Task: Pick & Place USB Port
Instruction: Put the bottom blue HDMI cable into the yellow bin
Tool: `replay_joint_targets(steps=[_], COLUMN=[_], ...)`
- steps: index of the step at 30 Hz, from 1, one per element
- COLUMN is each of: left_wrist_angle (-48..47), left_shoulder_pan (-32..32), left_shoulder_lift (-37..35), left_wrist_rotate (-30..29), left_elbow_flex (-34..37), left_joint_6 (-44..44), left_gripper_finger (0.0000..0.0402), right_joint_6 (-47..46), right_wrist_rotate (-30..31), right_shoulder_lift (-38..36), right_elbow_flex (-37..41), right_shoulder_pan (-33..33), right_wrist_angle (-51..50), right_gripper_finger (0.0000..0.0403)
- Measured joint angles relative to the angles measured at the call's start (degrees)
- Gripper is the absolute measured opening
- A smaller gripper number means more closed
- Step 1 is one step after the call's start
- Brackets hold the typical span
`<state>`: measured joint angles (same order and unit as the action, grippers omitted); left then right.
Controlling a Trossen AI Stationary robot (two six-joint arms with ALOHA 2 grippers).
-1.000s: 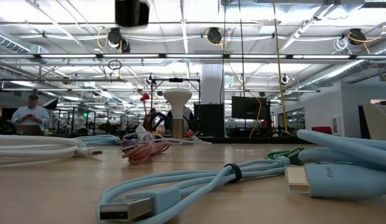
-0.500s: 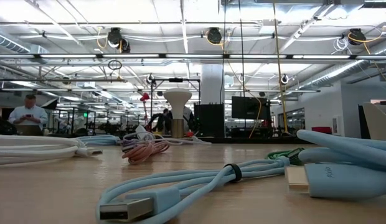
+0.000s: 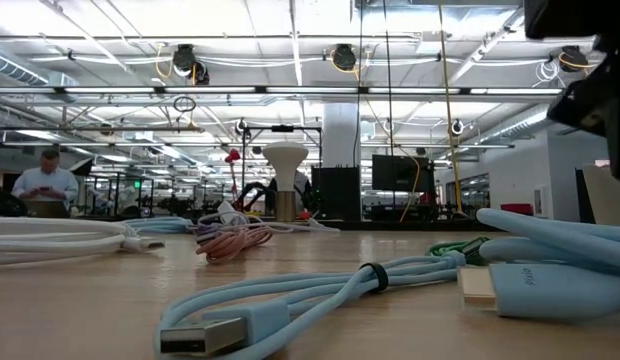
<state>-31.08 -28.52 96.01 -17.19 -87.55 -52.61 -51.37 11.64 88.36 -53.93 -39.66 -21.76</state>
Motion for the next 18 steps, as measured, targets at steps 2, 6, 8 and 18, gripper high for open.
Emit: replay_joint_targets(steps=[2, 6, 8, 18], left_wrist_angle=[0.3, 0.9, 1.1, -1.7], left_shoulder_pan=[-0.3, -1.1, -1.3, -2.3], left_shoulder_lift=[-0.1, 0.0, 0.0, -0.1], left_wrist_rotate=[-0.1, -1.2, -1.6, -2.5], left_elbow_flex=[0.0, 0.0, 0.0, 0.0], left_joint_6=[0.0, -0.1, -0.1, -1.9], left_gripper_finger=[0.0145, 0.0145, 0.0145, 0.0145], right_joint_6=[0.6, 1.6, 2.0, 5.6], right_wrist_rotate=[0.0, 0.0, 0.1, -3.1], right_shoulder_lift=[0.1, 0.0, 0.0, 0.0], right_elbow_flex=[0.8, 1.7, 2.1, 2.9], right_shoulder_pan=[0.4, 1.6, 2.3, 5.4], right_wrist_angle=[-0.2, 0.2, 1.4, 5.6], right_gripper_finger=[0.0071, 0.0071, 0.0071, 0.0071])
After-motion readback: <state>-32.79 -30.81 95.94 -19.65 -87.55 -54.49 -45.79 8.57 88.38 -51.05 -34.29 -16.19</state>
